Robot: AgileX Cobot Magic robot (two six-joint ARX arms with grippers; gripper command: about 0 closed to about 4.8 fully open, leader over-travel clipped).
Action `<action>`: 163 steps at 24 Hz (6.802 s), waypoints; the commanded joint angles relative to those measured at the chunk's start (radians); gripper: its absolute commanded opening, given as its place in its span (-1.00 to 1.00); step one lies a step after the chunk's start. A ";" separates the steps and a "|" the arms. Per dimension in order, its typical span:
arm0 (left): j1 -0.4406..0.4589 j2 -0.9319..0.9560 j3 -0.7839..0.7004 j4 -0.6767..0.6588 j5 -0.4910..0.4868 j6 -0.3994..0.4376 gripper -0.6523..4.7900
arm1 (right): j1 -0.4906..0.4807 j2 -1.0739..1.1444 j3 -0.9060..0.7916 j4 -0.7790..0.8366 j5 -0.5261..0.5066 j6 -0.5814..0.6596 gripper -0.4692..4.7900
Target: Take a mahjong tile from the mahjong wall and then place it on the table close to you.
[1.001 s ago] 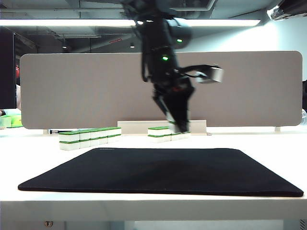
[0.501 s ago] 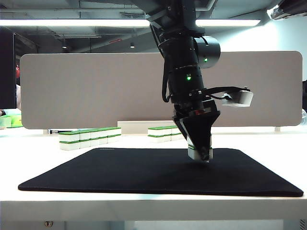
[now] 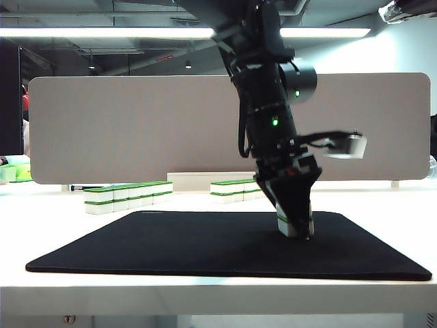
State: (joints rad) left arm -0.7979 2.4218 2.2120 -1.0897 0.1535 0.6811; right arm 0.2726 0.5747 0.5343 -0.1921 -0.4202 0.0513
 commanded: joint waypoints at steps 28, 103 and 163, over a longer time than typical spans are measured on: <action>0.137 -0.121 0.018 -0.254 -0.313 -0.164 0.72 | 0.000 -0.001 0.006 0.016 -0.001 -0.002 -0.82; 0.642 0.047 0.181 -0.229 -0.111 -0.275 -0.32 | 0.000 -0.001 0.006 0.010 0.056 -0.003 -0.82; 0.063 0.081 0.162 -0.312 0.023 -0.029 0.20 | 0.000 -0.001 0.006 0.017 0.088 -0.003 -0.82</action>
State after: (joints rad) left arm -0.7315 2.5000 2.3768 -1.3884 0.1707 0.6540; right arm 0.2722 0.5751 0.5343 -0.1917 -0.3332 0.0513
